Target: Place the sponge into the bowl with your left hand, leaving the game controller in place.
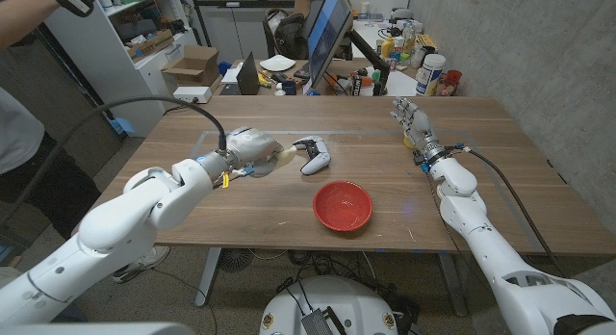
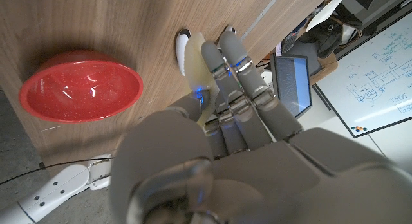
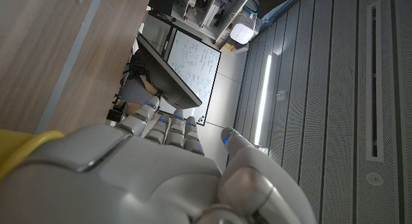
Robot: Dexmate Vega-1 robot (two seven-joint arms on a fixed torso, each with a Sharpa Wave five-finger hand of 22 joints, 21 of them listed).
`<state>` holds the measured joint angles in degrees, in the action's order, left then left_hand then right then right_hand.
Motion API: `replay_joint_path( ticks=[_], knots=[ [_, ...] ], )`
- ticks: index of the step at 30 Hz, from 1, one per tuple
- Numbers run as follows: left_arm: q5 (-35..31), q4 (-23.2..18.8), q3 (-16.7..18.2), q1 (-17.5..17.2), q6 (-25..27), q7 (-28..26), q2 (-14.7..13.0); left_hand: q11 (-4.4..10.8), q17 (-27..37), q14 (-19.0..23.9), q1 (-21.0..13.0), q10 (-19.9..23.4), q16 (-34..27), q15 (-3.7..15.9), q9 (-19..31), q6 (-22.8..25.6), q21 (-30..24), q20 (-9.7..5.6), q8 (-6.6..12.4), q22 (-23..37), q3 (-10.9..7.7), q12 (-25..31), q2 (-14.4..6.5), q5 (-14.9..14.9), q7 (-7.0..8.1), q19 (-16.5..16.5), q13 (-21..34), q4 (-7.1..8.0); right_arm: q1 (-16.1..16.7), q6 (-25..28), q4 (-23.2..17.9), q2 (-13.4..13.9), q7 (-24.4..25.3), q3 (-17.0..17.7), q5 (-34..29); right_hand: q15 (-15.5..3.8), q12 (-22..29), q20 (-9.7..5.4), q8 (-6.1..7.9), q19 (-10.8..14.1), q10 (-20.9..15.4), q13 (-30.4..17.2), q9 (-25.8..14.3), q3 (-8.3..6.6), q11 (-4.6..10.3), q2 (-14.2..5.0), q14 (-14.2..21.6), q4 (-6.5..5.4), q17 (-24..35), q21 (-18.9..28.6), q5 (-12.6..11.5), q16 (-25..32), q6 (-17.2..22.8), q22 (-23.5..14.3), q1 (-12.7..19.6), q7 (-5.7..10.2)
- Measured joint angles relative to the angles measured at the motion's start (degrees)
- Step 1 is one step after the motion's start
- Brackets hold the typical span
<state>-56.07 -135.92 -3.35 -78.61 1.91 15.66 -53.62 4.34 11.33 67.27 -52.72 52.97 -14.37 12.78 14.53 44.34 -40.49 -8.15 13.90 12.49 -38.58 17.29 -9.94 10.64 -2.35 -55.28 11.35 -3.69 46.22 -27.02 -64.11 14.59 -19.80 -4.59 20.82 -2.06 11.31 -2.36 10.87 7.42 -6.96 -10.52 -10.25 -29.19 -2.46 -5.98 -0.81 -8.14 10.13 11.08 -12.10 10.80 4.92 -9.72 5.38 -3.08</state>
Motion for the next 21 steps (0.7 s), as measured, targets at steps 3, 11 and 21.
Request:
replay_joint_path(
  ticks=[3, 11, 21],
  knots=[
    [0.37, 0.35, -1.39, 1.42, -0.54, -0.04, -0.42, 0.00, 0.00, 0.00, 0.00, 0.00, 0.00, 0.00, 0.00, 0.00, -0.23, 0.17, -0.01, 0.00, 0.09, -0.01, 0.00, 0.00, 0.00, 0.17, 0.00, 0.09, 0.03, -0.09, -0.09, 0.09, 0.00, -0.05, 0.09, 0.00, 0.00, 0.00, 0.00, 0.00, 0.00, 0.00, 0.00, 0.00, 0.00, 0.00, 0.00, 0.00, 0.00, 0.00, 0.00, 0.00, 0.00, 0.00, 0.00, 0.00],
    [1.29, 1.21, -5.60, 5.64, -2.22, 0.13, -1.21, 0.00, 0.00, -0.26, 0.06, 0.01, 0.43, 0.17, 0.01, 0.00, -0.23, 0.27, -0.22, 0.01, 0.17, -0.06, -0.05, -0.01, 0.00, 0.48, 0.00, 0.17, 0.05, -0.36, -0.12, 0.23, -0.10, -0.15, 0.31, 0.00, 0.00, 0.00, 0.00, 0.00, 0.00, 0.00, 0.00, 0.00, 0.00, 0.00, 0.00, 0.00, 0.00, 0.00, 0.00, 0.00, 0.00, 0.00, 0.00, 0.00],
    [2.22, 1.71, -8.90, 8.96, -4.07, 0.70, -1.80, 0.17, 0.00, -0.58, 0.07, -0.17, 0.43, -0.04, 0.30, 0.01, -0.66, 0.38, -0.44, 0.01, 0.32, -0.39, -0.04, 0.45, 0.00, 0.97, -0.01, 0.32, 0.06, -0.81, 0.22, 0.40, -0.33, -0.06, 0.68, 0.31, 0.00, 0.00, 0.00, 0.00, 0.01, 0.00, 0.00, 0.00, 0.00, 0.00, 0.31, 0.00, 0.01, 0.00, 0.00, 0.00, 0.00, 0.00, 0.00, 0.00]
  ],
)
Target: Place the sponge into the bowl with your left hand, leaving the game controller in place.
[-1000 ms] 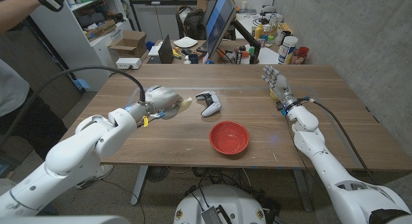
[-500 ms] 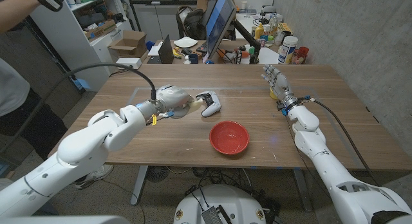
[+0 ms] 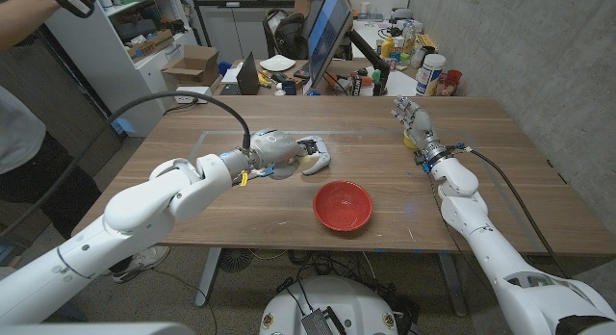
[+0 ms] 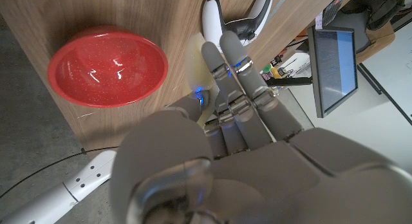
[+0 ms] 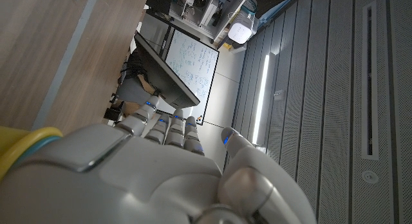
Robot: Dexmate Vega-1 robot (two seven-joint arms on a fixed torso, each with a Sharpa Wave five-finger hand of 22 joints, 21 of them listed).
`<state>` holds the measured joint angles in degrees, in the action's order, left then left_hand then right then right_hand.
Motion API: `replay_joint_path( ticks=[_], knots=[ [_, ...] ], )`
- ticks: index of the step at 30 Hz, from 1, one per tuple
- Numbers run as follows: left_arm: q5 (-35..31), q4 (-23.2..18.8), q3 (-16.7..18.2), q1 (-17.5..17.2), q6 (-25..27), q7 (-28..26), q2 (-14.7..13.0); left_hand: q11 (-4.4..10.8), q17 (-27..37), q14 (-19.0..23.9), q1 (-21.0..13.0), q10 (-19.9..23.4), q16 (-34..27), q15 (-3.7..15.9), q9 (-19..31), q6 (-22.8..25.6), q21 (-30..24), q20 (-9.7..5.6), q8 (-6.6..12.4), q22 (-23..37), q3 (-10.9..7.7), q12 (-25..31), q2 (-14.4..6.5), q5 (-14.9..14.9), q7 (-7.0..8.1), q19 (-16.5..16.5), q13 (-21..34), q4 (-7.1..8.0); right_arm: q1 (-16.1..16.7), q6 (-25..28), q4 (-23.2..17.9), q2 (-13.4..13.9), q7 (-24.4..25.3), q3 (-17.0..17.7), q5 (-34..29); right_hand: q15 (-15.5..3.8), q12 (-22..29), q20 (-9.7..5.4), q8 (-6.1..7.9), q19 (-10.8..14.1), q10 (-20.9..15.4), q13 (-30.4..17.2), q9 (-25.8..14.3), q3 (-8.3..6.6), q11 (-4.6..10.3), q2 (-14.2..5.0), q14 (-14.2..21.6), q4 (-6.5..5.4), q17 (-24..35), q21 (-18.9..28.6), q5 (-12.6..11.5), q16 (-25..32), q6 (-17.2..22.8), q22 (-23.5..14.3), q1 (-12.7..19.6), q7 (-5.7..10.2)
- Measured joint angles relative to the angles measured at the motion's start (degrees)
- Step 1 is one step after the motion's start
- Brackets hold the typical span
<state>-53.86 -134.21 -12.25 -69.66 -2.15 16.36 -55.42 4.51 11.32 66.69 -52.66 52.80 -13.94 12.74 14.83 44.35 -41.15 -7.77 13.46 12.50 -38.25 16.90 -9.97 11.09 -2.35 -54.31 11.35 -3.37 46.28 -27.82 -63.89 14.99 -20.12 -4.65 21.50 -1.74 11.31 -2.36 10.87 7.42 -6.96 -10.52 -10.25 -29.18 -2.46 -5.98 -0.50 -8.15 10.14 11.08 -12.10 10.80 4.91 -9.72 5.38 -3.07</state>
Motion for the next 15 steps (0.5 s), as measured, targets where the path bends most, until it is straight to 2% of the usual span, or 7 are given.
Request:
replay_joint_path(
  ticks=[1, 15],
  knots=[
    [0.11, 0.05, -1.15, 1.06, -0.33, 0.14, -0.13, 0.05, 0.00, 0.00, 0.00, -0.05, 0.00, 0.00, 0.00, 0.00, 0.00, -0.10, 0.00, 0.00, 0.00, 0.00, 0.00, 0.00, 0.00, 0.15, 0.00, 0.00, 0.00, -0.04, 0.02, 0.02, -0.01, 0.01, 0.02, 0.00, 0.00, 0.00, 0.00, 0.00, 0.00, 0.00, 0.00, 0.00, 0.00, 0.00, 0.00, 0.00, 0.00, 0.00, 0.00, 0.00, 0.00, 0.00, 0.00, 0.00],
    [0.34, -0.26, -4.99, 4.46, -2.95, 0.73, -0.32, 0.43, 0.00, -0.87, 0.10, -0.42, 0.45, 0.28, -0.01, 0.41, 0.00, 0.27, -0.29, -0.26, 0.23, -0.82, 0.11, 0.00, 0.42, 1.34, -0.01, 0.23, -0.27, -0.84, 0.91, 0.08, -0.91, 0.26, 0.46, 0.00, 0.00, 0.00, 0.00, 0.00, 0.00, 0.00, 0.00, 0.00, 0.00, 0.00, 0.00, 0.00, 0.14, 0.00, 0.00, 0.00, 0.32, 0.00, 0.00, 0.32]
  ],
)
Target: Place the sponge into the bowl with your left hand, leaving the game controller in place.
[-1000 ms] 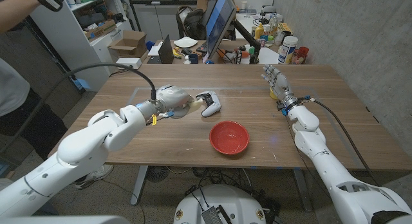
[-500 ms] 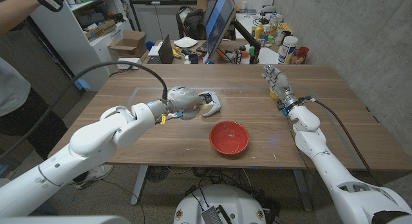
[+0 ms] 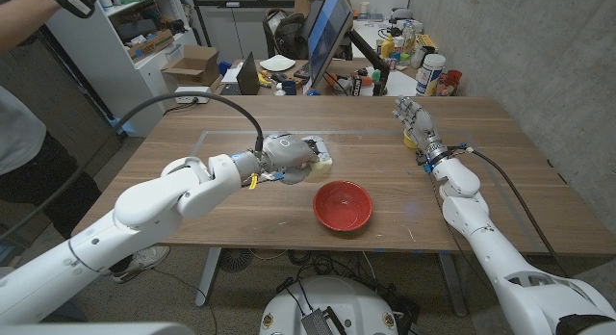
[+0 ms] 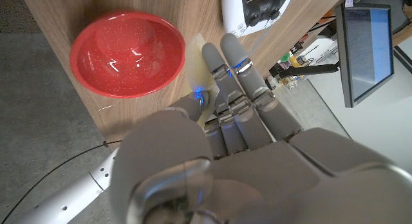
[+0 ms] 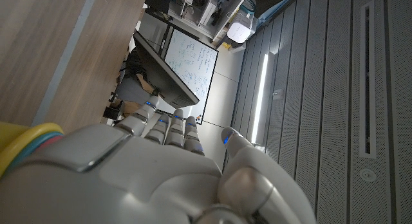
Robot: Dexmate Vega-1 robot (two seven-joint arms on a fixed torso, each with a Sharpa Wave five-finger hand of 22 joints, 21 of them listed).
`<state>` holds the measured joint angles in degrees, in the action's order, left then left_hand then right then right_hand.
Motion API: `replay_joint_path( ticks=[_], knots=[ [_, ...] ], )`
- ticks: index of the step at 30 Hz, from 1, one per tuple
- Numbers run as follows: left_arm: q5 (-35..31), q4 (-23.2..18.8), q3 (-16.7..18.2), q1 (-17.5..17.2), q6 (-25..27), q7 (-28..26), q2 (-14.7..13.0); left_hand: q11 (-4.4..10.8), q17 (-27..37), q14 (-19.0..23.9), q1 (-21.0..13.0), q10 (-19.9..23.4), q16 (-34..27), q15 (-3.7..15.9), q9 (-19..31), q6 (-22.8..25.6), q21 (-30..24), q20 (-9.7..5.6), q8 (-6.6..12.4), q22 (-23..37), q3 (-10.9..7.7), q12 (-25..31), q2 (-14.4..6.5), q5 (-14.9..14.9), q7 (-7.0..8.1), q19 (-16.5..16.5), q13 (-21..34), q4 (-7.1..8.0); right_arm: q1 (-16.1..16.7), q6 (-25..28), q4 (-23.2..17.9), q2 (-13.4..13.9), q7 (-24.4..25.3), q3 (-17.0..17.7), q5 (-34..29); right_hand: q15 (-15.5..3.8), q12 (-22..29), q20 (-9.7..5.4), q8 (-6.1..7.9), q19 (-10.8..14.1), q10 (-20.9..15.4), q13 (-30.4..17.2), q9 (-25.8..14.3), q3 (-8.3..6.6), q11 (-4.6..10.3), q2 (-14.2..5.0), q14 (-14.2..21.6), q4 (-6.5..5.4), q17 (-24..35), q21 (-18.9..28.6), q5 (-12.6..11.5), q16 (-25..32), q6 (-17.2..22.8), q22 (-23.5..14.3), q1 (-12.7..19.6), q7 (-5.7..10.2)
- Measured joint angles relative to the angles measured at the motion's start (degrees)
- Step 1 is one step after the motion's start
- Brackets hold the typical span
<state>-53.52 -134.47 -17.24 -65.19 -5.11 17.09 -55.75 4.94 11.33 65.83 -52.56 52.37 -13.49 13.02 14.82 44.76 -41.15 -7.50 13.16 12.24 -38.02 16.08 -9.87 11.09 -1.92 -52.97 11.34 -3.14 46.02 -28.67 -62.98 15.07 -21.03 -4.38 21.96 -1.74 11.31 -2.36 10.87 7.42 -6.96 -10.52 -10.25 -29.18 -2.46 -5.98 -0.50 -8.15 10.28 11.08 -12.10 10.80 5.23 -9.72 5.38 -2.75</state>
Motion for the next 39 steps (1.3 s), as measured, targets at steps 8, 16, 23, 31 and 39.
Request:
replay_joint_path(
  ticks=[8, 16, 23, 31, 39],
  knots=[
    [-1.40, 0.17, -1.93, 1.47, -2.11, -0.53, 0.50, 0.01, 0.00, -0.41, 0.17, 0.00, 0.25, -0.19, -0.03, 0.10, 0.00, 0.45, -0.07, 0.00, 0.24, -0.44, 0.14, 0.10, 0.11, 0.82, -0.01, 0.24, -0.04, -0.34, 0.16, 0.06, -0.52, 0.17, 0.27, 0.00, 0.00, 0.00, 0.00, 0.00, 0.00, 0.00, 0.00, 0.00, 0.00, 0.00, 0.00, 0.00, -0.01, 0.00, 0.00, 0.00, 0.00, 0.00, 0.00, 0.00],
    [-4.13, 1.65, -4.65, 3.44, -4.36, -2.04, 1.33, 0.02, 0.00, -0.41, 0.75, 0.01, 0.46, -0.20, -0.04, 0.09, 0.00, 0.25, -0.15, 0.01, 0.24, -0.44, 0.17, 0.51, 0.12, 1.02, -0.01, 0.24, 0.11, -0.45, -0.30, 0.24, -0.89, 0.17, 0.34, 0.00, 0.00, 0.00, 0.00, 0.00, 0.00, 0.00, 0.00, 0.00, 0.00, 0.00, 0.00, 0.00, -0.12, 0.00, 0.00, 0.00, 0.00, 0.00, 0.00, 0.00],
    [-6.34, 3.33, -6.37, 5.03, -5.92, -3.24, 2.16, 0.11, 0.00, -0.40, 0.84, 0.10, 0.46, -0.21, -0.06, 0.09, -0.40, 0.25, -0.19, 0.01, 0.24, -0.45, 0.19, 0.52, 0.13, 1.02, -0.02, 0.24, 0.32, -0.64, -0.59, 0.38, -0.97, 0.09, 0.37, 0.00, 0.00, 0.00, 0.00, 0.00, 0.00, 0.00, 0.00, 0.00, 0.00, 0.00, 0.00, 0.00, -0.16, 0.00, 0.00, 0.00, -0.01, 0.00, 0.00, 0.00],
    [-6.62, 5.64, -8.02, 7.16, -6.78, -3.48, 3.57, 0.32, 0.28, -0.39, 0.83, 0.33, 0.46, -0.23, -0.07, 0.56, -0.62, 0.55, 0.01, 0.01, 0.34, -0.84, 0.19, 0.52, 0.63, 1.32, -0.02, 0.34, 0.57, -0.74, -0.81, 0.43, -0.96, 0.07, 0.47, 0.00, 0.00, 0.00, 0.00, 0.00, 0.00, 0.00, 0.00, 0.00, 0.00, 0.00, 0.00, 0.00, -0.16, 0.00, 0.00, 0.00, -0.01, 0.00, 0.00, 0.00],
    [-5.16, 7.58, -9.89, 9.47, -7.19, -1.55, 4.92, 0.32, 0.15, -0.70, 0.81, 0.33, 0.46, -0.55, -0.02, 0.47, -0.89, 0.55, 0.02, 0.02, 0.42, -0.90, 0.19, 0.50, 0.74, 1.32, 0.28, 0.42, 0.61, -0.99, -0.81, 0.43, -0.92, 0.01, 0.61, 0.00, 0.00, 0.00, 0.00, 0.00, 0.00, 0.00, 0.00, 0.00, 0.00, 0.00, 0.00, 0.00, -0.15, 0.00, 0.00, 0.00, -0.01, 0.00, 0.00, -0.01]
  ],
)
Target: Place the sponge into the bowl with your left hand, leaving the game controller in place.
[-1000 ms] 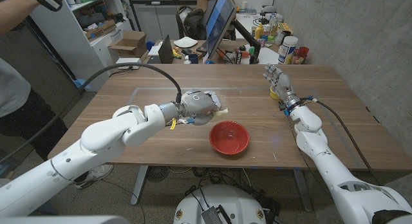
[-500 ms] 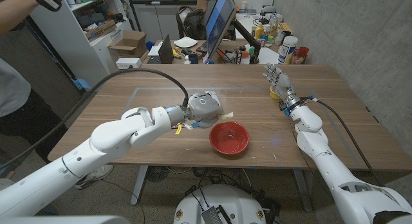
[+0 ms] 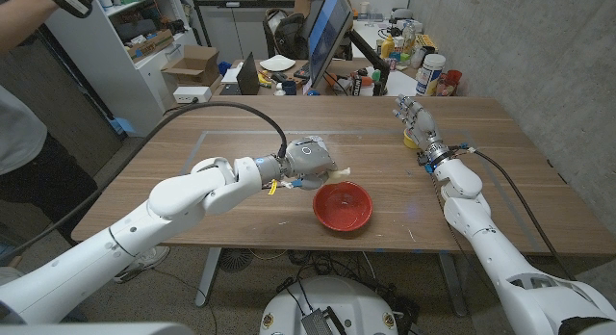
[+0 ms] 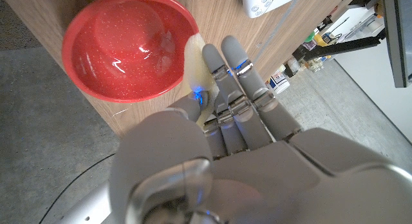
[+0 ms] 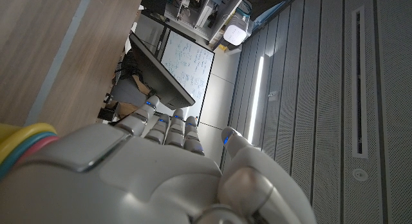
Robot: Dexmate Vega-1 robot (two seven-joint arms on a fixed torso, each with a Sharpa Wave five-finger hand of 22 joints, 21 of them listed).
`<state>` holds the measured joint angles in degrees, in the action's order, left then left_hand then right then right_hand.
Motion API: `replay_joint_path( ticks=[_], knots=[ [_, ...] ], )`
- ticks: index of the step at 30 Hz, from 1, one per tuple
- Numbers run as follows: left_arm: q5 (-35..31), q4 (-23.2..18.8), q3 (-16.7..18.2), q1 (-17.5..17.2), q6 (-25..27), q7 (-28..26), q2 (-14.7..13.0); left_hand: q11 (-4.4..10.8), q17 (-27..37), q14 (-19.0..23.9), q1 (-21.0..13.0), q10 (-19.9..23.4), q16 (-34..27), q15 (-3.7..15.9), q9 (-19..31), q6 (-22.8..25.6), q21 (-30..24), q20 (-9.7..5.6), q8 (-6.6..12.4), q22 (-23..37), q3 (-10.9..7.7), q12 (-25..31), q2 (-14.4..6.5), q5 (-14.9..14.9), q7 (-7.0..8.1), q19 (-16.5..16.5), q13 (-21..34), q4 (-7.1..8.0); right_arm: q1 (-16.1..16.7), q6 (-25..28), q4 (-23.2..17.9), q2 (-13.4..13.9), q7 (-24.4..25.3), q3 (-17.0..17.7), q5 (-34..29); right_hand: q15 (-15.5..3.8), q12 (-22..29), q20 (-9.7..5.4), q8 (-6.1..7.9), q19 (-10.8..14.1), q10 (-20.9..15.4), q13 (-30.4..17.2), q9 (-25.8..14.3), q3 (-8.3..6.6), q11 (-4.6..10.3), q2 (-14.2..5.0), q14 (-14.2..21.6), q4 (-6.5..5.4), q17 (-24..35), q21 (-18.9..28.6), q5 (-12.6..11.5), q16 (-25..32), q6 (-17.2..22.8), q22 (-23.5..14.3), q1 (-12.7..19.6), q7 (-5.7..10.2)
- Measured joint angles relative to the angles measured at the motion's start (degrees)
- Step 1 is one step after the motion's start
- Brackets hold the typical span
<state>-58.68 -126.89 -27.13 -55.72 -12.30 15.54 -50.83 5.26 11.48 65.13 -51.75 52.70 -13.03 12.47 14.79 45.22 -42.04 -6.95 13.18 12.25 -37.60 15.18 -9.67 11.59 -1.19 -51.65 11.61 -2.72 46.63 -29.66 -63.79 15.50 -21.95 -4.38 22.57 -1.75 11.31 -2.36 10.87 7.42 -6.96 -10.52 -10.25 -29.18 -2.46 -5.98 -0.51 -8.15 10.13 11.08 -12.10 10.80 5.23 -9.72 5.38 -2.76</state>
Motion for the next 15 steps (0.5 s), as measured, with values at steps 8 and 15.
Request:
replay_joint_path(
  ticks=[8, 15],
  knots=[
    [-0.69, 1.14, -2.22, 1.86, -1.12, 1.21, 0.52, 0.00, 0.13, 0.00, -0.02, 0.00, 0.00, -0.01, 0.00, -0.09, 0.00, -0.11, 0.00, 0.00, 0.00, -0.03, 0.01, -0.03, 0.10, 0.10, 0.00, 0.00, -0.03, -0.45, 0.73, -0.18, -0.12, 0.04, 0.23, 0.00, 0.00, 0.00, 0.00, 0.00, 0.00, 0.00, 0.00, -0.25, 0.00, 0.00, 0.00, 0.25, 0.00, 0.00, 0.00, 0.00, 0.00, 0.00, 0.00, 0.00],
    [-4.07, 1.52, -3.86, 2.91, -2.43, 0.59, 0.62, 0.00, 0.12, 0.01, -0.03, 0.00, 0.00, -0.01, 0.00, -0.10, -0.39, -0.11, -0.01, 0.00, -0.01, -0.04, 0.02, -0.08, 0.11, 0.10, 0.00, -0.01, -0.36, -0.84, 1.75, -0.40, -0.63, 0.32, 0.57, 0.00, 0.00, 0.00, 0.00, 0.00, 0.00, 0.00, 0.00, -0.25, 0.00, 0.00, 0.00, 0.25, 0.01, 0.00, 0.00, 0.00, 0.00, 0.00, 0.00, 0.00]
  ],
)
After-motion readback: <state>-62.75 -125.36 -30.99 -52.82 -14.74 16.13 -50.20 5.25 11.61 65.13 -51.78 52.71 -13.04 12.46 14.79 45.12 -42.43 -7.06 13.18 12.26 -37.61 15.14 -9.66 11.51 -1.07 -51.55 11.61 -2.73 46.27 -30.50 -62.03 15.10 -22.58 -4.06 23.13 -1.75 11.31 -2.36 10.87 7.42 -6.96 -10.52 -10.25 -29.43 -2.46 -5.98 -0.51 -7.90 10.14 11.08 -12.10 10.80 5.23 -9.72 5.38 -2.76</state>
